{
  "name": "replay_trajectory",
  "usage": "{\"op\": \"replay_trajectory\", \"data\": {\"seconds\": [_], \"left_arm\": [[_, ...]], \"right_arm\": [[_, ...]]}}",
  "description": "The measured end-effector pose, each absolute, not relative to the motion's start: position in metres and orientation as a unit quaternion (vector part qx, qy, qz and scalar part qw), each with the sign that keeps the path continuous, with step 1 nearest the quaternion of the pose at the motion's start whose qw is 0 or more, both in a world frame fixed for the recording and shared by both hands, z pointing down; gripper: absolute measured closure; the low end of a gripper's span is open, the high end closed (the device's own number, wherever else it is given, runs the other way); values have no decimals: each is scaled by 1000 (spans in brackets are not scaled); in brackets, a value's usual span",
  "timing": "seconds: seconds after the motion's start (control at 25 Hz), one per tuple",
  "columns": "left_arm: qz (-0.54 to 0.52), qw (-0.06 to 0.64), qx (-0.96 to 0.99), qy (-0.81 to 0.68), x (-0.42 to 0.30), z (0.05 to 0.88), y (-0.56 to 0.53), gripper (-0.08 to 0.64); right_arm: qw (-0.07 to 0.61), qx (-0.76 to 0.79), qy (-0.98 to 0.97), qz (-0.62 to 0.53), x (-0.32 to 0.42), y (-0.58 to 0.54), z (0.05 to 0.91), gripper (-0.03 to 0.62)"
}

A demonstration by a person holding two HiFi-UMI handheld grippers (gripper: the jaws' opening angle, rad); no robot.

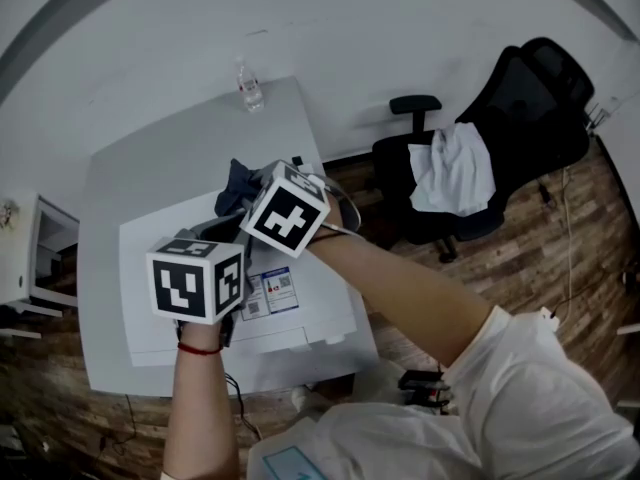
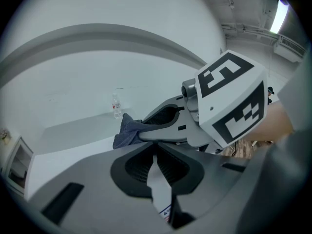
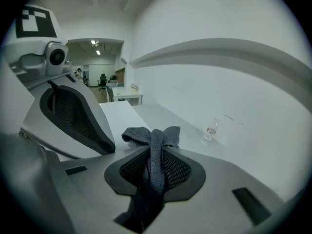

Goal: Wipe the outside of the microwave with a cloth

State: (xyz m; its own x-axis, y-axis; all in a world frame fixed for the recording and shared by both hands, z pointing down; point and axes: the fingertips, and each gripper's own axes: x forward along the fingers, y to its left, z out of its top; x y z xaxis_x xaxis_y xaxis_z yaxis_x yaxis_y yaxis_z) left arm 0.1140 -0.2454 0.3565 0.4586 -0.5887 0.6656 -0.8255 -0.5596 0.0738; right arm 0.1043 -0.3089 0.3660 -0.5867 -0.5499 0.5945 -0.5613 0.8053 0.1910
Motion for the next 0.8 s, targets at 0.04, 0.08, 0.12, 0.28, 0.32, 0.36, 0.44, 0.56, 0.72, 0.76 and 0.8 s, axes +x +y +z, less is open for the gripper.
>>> {"op": "replay_trajectory", "data": {"seconds": [0.04,0.08,0.12,0.28,0.32,0.36,0.44,0.56,0.72,0.76,0.8], "left_arm": [[301,196,831,-424,119,356,-247,548],[302,194,832,-423,124,356,-248,548],[304,192,832,-422,129,354,-250,548],[314,178,834,-416,147,352,-254,548],[319,174,835,-414,151,352,-256,548],[323,170,835,-412,156,352,-257,548],[331,164,835,-407,163,352,-259,542],[341,158,835,-402,172,354,-262,527],[359,146,835,-390,185,357,-263,520],[364,144,835,-387,188,358,-263,518],[369,141,834,-384,191,359,-263,518]], "right_arm": [[328,312,-891,9,109,-310,366,499],[325,313,-892,13,114,-311,366,499],[323,314,-893,18,119,-311,367,499],[307,316,-897,38,138,-312,368,499],[301,315,-898,49,142,-312,371,499],[296,315,-900,59,146,-312,373,499],[284,318,-902,66,154,-313,373,499],[265,323,-905,77,166,-315,372,499],[228,333,-910,100,181,-316,370,499],[216,336,-911,106,185,-316,369,499],[202,340,-911,115,189,-317,369,499]]}}
